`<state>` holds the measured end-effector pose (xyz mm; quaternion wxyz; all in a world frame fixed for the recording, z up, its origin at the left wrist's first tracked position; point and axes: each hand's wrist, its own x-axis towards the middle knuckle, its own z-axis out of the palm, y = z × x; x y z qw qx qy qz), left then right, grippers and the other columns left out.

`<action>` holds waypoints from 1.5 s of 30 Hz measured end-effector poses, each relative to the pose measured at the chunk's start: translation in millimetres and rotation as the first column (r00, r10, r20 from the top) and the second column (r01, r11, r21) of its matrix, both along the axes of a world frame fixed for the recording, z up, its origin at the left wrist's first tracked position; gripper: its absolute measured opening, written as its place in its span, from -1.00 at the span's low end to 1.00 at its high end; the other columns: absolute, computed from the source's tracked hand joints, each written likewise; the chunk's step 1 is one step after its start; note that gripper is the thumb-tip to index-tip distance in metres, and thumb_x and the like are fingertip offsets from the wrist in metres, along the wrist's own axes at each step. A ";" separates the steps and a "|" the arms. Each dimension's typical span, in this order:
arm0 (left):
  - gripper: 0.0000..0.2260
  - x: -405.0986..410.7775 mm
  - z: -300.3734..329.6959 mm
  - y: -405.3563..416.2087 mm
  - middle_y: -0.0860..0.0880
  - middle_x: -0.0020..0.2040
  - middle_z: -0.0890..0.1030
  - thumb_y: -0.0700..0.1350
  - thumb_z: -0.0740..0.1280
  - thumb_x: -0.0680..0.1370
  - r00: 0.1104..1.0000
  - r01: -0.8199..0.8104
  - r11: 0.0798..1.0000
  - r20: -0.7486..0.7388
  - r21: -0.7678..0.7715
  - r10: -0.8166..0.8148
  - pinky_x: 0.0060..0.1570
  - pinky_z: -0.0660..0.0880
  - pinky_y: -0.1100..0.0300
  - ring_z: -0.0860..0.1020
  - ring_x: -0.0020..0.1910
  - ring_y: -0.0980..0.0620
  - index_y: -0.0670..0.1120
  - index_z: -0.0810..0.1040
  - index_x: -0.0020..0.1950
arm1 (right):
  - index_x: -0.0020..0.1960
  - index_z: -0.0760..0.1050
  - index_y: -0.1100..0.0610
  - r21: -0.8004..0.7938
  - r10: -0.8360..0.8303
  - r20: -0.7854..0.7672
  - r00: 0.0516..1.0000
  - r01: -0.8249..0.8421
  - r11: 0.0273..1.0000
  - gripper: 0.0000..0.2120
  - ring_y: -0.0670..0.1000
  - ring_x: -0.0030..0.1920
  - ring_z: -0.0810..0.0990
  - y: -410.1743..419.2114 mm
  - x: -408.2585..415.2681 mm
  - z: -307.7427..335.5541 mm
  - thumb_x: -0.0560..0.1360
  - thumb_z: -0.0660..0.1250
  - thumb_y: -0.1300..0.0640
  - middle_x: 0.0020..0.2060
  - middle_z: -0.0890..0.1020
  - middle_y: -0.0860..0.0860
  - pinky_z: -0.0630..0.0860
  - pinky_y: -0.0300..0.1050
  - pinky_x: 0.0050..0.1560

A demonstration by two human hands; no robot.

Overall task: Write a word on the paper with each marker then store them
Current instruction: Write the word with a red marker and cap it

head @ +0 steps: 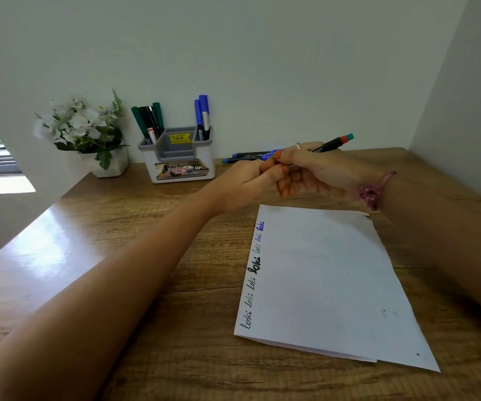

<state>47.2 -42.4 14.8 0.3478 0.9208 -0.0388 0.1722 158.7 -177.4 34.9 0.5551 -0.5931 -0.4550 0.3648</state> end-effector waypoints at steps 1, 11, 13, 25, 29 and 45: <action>-0.69 -0.3 -0.6 2.1 0.14 -0.51 0.39 0.00 0.16 0.62 1.000 -0.017 0.999 -0.005 -0.031 0.017 -0.39 0.28 0.34 0.34 -0.48 0.21 0.10 0.49 -0.32 | 0.03 0.58 0.27 -0.005 0.022 0.008 1.000 -0.022 1.000 -0.74 0.01 -0.26 0.61 -0.3 -1.5 0.4 0.60 0.15 0.16 -0.25 0.59 0.16 0.60 -0.19 -0.20; -0.48 -13.2 -11.0 47.8 0.11 -0.49 0.36 0.43 0.28 0.29 0.971 -0.231 0.963 -0.097 -0.139 0.219 -0.41 0.32 0.32 0.31 -0.50 0.14 -0.04 0.36 -0.36 | 0.27 0.46 0.06 -0.066 0.091 0.097 0.991 -0.085 0.994 -0.66 0.06 -0.24 0.61 -8.4 17.6 13.2 0.61 0.00 0.15 -0.29 0.63 0.10 0.56 -0.15 -0.17; -0.53 -11.9 -15.5 53.0 0.05 -0.35 0.45 0.33 0.39 0.28 0.959 -0.235 0.959 -0.200 -0.158 0.202 -0.23 0.42 0.21 0.40 -0.37 0.10 -0.03 0.35 -0.23 | 0.08 0.51 0.12 -0.022 -0.001 0.086 0.996 0.003 1.000 -0.75 0.00 -0.37 0.55 -5.1 18.7 1.8 0.55 0.09 0.20 -0.39 0.58 0.06 0.49 -0.18 -0.31; -0.67 -3.9 -22.5 42.8 0.15 -0.22 0.55 -0.10 0.49 0.38 0.937 -0.165 0.968 -0.337 -0.186 0.095 -0.26 0.46 0.46 0.51 -0.34 0.38 -0.01 0.36 -0.05 | -0.12 0.54 0.20 -0.197 0.192 0.262 0.946 -0.142 0.970 -0.84 -0.04 -0.44 0.59 18.9 8.1 -24.7 0.31 0.32 0.32 -0.44 0.62 0.03 0.52 -0.25 -0.40; -0.67 -4.9 -20.8 41.5 0.17 -0.28 0.53 -0.14 0.49 0.38 0.932 -0.170 0.967 -0.348 -0.187 0.097 -0.27 0.46 0.44 0.49 -0.36 0.35 0.02 0.35 -0.07 | -0.16 0.55 0.27 -0.133 0.182 0.353 0.918 -0.144 0.981 -0.92 -0.09 -0.48 0.55 26.5 3.5 -30.7 0.37 0.31 0.37 -0.45 0.62 0.01 0.49 -0.29 -0.43; -0.65 -1.2 -21.0 44.2 0.19 -0.30 0.56 -0.05 0.52 0.32 0.919 -0.181 0.968 -0.382 -0.176 0.102 -0.17 0.38 0.26 0.50 -0.21 0.22 0.08 0.34 -0.13 | -0.19 0.42 0.43 0.040 -0.009 0.390 0.921 -0.007 0.999 -0.52 -0.09 -0.54 0.45 36.4 11.9 -56.8 0.20 0.33 0.00 -0.50 0.50 0.06 0.40 -0.26 -0.51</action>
